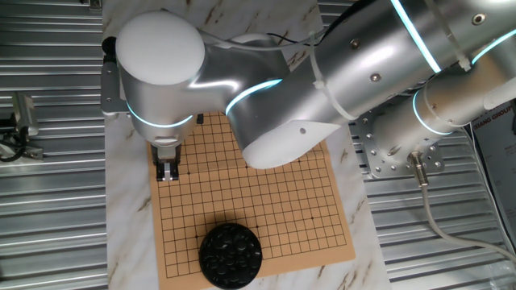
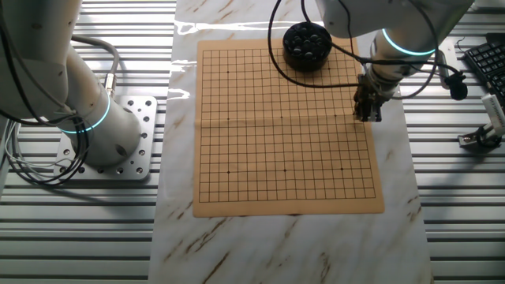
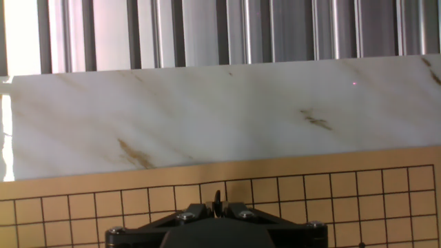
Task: Play the first move as black on the 3-4 point in the upper right corner of the Go board
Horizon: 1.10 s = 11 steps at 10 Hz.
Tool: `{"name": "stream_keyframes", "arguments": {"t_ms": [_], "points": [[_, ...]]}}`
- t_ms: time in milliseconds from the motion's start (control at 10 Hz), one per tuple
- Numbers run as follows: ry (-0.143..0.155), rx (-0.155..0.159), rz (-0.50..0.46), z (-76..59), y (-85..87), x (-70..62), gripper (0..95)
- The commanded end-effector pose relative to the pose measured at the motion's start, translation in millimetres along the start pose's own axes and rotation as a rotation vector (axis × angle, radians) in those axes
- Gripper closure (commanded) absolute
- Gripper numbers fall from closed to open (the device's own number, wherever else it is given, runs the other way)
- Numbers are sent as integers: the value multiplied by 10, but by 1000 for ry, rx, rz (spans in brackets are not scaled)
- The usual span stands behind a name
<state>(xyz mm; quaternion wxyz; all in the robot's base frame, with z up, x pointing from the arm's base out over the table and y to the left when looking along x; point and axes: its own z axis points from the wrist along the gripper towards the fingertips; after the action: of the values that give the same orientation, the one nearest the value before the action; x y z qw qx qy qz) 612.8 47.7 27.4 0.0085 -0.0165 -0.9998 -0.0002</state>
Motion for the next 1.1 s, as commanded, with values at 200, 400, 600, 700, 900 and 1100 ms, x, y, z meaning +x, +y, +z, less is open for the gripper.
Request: {"name": "stream_keyframes", "arguments": {"t_ms": [200, 400, 600, 700, 900, 1100], "points": [[-7, 8, 20, -2, 3, 0, 950], [-7, 13, 37, -2, 3, 0, 950], [-7, 15, 87, -2, 3, 0, 950], [-13, 15, 116, -2, 3, 0, 950], [-17, 5, 129, -2, 3, 0, 950], [-25, -3, 139, -2, 3, 0, 950]]}}
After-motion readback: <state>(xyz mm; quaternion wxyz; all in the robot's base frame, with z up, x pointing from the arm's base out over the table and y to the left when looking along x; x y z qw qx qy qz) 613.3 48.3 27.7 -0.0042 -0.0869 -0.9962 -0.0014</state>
